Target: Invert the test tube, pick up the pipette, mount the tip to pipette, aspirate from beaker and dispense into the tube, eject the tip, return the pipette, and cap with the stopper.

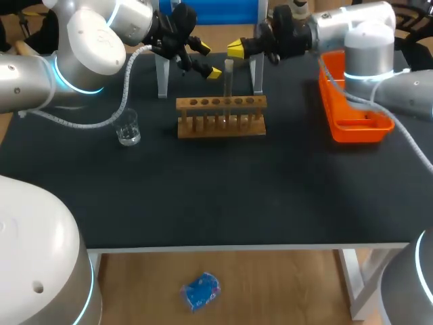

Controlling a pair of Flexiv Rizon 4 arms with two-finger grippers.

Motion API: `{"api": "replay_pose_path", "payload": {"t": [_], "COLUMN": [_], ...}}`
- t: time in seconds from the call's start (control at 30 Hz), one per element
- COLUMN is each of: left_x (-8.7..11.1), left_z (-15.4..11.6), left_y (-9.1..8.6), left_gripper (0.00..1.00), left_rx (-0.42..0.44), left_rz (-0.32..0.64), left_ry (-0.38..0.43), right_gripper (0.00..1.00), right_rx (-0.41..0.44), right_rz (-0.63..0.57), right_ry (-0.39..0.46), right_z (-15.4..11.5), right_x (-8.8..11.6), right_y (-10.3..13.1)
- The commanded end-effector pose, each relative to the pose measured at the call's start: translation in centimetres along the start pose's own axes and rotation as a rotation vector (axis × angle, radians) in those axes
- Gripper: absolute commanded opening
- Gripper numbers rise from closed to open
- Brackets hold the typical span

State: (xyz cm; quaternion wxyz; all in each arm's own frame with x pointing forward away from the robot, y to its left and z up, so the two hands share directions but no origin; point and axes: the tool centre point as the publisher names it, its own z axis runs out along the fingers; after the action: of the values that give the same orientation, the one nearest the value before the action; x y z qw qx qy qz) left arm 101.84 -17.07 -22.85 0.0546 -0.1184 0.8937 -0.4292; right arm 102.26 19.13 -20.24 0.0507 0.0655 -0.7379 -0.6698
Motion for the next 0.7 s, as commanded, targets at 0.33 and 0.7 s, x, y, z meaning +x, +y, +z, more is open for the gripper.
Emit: {"api": "replay_pose_path", "payload": {"t": [0.33, 0.7], "left_x": [0.0, 0.0], "left_z": [-0.1, -0.1], "left_y": [-0.1, -0.1], "left_gripper": [1.00, 1.00], "left_rx": [-0.005, -0.005], "left_rz": [-0.002, -0.002], "left_ry": [0.002, 0.002], "right_gripper": [1.00, 1.00], "right_rx": [0.466, 0.649], "right_rz": [0.089, 0.110], "right_ry": [-0.192, -0.290], "right_z": [-5.3, -7.7], "right_x": [5.1, 6.8], "right_y": [0.8, -2.8]}}
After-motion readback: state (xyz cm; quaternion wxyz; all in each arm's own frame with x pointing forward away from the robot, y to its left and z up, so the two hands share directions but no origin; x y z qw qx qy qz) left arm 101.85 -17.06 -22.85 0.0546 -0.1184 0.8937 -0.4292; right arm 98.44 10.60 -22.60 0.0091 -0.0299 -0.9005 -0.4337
